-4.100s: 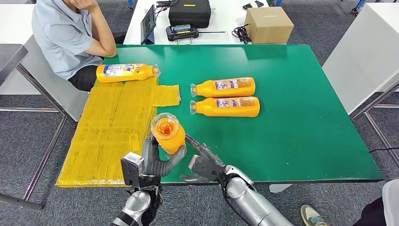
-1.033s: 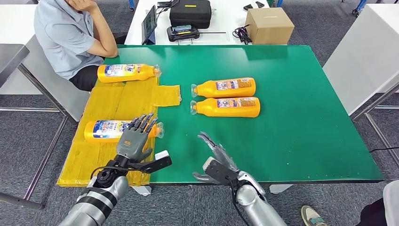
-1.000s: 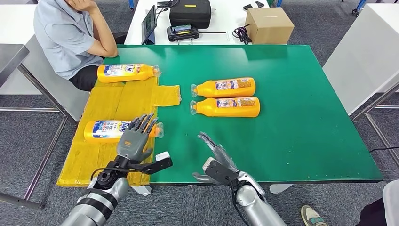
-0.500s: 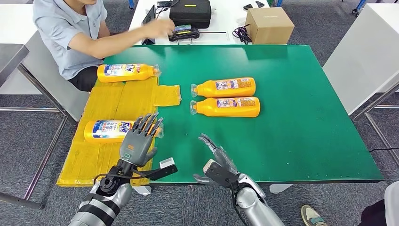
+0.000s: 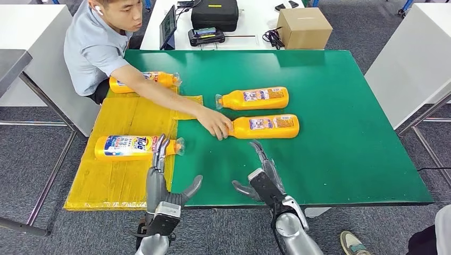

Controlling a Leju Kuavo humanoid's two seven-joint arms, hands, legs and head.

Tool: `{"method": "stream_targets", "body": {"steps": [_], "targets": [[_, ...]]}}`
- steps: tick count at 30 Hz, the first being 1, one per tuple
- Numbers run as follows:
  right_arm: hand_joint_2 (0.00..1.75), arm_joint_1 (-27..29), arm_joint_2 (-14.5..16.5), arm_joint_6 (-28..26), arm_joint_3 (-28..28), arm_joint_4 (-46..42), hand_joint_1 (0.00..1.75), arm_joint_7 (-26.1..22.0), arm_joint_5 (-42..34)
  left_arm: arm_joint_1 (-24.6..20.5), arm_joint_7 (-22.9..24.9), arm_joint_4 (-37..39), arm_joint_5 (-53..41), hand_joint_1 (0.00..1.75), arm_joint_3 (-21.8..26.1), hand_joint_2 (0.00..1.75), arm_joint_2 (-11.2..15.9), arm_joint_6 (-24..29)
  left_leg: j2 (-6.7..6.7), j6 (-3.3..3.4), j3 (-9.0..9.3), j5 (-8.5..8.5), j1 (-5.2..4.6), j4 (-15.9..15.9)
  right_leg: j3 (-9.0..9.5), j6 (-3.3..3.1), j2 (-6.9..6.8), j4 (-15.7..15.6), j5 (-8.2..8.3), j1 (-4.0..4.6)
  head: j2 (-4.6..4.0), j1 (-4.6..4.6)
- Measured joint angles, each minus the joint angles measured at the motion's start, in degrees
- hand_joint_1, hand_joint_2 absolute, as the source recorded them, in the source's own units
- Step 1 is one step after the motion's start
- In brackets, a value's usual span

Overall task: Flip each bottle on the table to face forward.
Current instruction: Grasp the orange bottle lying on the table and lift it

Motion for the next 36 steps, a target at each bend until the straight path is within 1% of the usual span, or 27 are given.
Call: {"method": "stream_targets", "body": {"steps": [3, 6, 10, 13, 15, 18, 21, 25, 29, 32, 36], "targets": [[1.75, 0.0, -0.54, -2.31, 0.29, -2.33, 0.0, 2.12, 4.97, -0.04, 1.06, -0.36, 3.65, 0.0, -3.21, 1.75, 0.62, -0.28, 0.01, -0.02, 0.01, 0.03, 0.03, 0.0, 0.02, 0.0, 0.0, 0.03, 0.0, 0.02, 0.0, 0.0], [1.75, 0.07, -1.09, -7.05, 1.31, -5.25, 0.0, 4.59, 11.48, 0.01, 2.56, -1.28, 5.23, 0.0, -4.96, 1.75, 1.2, -0.68, 0.01, -0.04, 0.01, 0.04, 0.03, 0.0, 0.02, 0.0, 0.01, 0.03, 0.0, 0.01, 0.0, 0.0], [1.75, 0.51, -2.14, -13.39, 2.64, -8.26, 0.0, 10.04, 21.33, 0.57, 4.73, -2.76, 10.45, 0.0, -5.34, 1.75, 1.47, -3.55, -0.01, -0.03, 0.0, 0.03, 0.02, 0.0, 0.01, 0.0, 0.0, 0.03, 0.0, 0.01, 0.0, 0.01], [1.75, 0.91, -3.86, -15.02, 3.49, -9.33, 0.0, 14.27, 29.28, 1.14, 6.74, -4.1, 13.75, 0.0, -5.27, 1.75, 1.62, -5.48, -0.02, -0.03, -0.02, 0.03, 0.01, 0.0, 0.01, 0.0, 0.0, 0.02, 0.0, 0.0, 0.0, 0.01], [1.75, 1.04, -5.47, -14.36, 4.29, -9.7, 0.0, 16.36, 33.32, 1.58, 7.85, -4.97, 15.11, 0.0, -5.22, 1.75, 1.76, -6.63, -0.02, -0.02, -0.02, 0.02, 0.0, 0.0, 0.02, 0.0, 0.0, 0.02, 0.0, -0.01, 0.0, 0.01], [1.75, 1.06, -8.35, -10.85, 5.94, -10.5, 0.0, 18.02, 35.33, 2.19, 8.74, -6.19, 15.54, 0.0, -5.22, 1.75, 2.0, -7.47, -0.03, -0.01, -0.03, 0.02, -0.02, 0.0, 0.02, 0.0, -0.01, 0.02, 0.0, -0.02, 0.0, 0.0], [1.75, 0.82, -10.86, -7.82, 7.48, -11.6, 0.0, 19.69, 36.27, 2.61, 9.43, -6.97, 15.48, 0.0, -5.2, 1.75, 2.13, -7.83, -0.03, -0.01, -0.02, 0.02, -0.01, 0.0, 0.02, 0.0, -0.01, 0.02, 0.0, -0.01, 0.0, -0.01], [1.75, 0.21, -13.6, -5.77, 9.19, -12.82, 0.0, 21.41, 37.05, 2.96, 9.97, -7.51, 15.31, 0.0, -5.17, 1.75, 2.24, -8.07, -0.03, -0.02, -0.02, 0.02, 0.0, 0.0, 0.02, 0.0, -0.01, 0.02, 0.0, 0.0, 0.0, 0.0], [1.75, -0.76, -16.7, -2.18, 10.5, -13.08, 0.0, 24.15, 37.32, 3.32, 11.68, -8.04, 14.83, 0.0, -5.15, 1.75, 2.24, -8.48, -0.07, -0.02, -0.03, 0.02, 0.0, 0.0, 0.02, 0.0, -0.03, 0.02, 0.0, -0.01, 0.0, -0.02], [1.75, -1.76, -19.0, -1.17, 10.85, -12.84, 0.0, 24.83, 37.12, 3.54, 12.42, -8.19, 14.94, 0.0, -5.11, 1.75, 2.29, -8.89, -0.07, -0.01, -0.05, 0.02, -0.02, 0.0, 0.02, 0.01, -0.03, 0.02, 0.0, -0.02, 0.0, -0.01], [1.75, -2.32, -20.48, -0.89, 11.18, -12.52, 0.0, 24.9, 37.07, 3.66, 12.63, -8.38, 15.0, 0.0, -5.11, 1.75, 2.34, -9.1, -0.07, -0.01, -0.05, 0.02, -0.02, 0.01, 0.02, 0.01, -0.02, 0.02, 0.0, -0.02, 0.0, -0.01]]}}
